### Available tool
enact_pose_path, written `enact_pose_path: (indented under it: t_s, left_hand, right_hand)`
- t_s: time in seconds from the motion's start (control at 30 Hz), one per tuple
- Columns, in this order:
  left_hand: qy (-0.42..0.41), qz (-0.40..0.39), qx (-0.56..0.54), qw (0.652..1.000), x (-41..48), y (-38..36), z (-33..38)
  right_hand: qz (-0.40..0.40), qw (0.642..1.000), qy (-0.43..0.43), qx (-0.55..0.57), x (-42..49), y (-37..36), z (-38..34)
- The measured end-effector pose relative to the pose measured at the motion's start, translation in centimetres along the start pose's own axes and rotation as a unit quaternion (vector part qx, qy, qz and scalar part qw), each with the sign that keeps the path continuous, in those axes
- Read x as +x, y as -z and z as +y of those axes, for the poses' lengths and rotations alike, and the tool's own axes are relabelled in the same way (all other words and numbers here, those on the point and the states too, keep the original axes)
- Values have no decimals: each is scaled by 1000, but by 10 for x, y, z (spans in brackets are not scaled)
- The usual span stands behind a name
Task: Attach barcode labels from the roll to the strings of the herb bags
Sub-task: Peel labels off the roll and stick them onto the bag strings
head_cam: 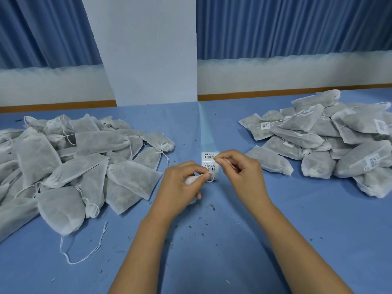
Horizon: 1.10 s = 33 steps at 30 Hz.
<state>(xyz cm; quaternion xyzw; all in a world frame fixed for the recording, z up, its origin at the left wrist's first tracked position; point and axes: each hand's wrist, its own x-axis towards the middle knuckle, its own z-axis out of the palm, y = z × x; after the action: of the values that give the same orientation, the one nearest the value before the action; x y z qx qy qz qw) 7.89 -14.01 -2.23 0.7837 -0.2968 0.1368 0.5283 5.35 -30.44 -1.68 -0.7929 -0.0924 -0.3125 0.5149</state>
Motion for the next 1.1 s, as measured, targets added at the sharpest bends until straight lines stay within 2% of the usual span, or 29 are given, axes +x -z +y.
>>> enact_pose_path:
  t_s: [0.1,0.27,0.33,0.43,0.53,0.67,0.77,0.93,1.1]
  left_hand:
    - [15,23,-16,999,-2,-6,4]
    - [37,128,-41,990,-1,-5,6]
    - [60,146,-62,986,-1,-5,7]
    - [97,128,-94,983,0,-3,9]
    - [136,76,-106,982,2,1,8]
    - [138,-10,-17,990,0,-4,10]
    - [131,-37,16,991,-2,-9,12]
    - [126,-6,-40,991,-2,-6,10]
    - [95,103,-66,988,-1,-4,9]
  right_hand:
    - [10,998,-63,20,1,-3,0]
    - [-40,993,-110,18,1,-9,1]
    - [-62,991,-113,24,-1,-10,-2]
    - [-60,992,-106,38,-3,-11,-6]
    - [7,994,-86,72,-2,-7,-8]
    - [8,999,-10,35,-5,-6,-8]
    - [-5,1000,20,12,-7,-10,-6]
    - [19,998,-49,29,-2,-8,-3]
    - [-29,994,-100,29,-3,-11,-4]
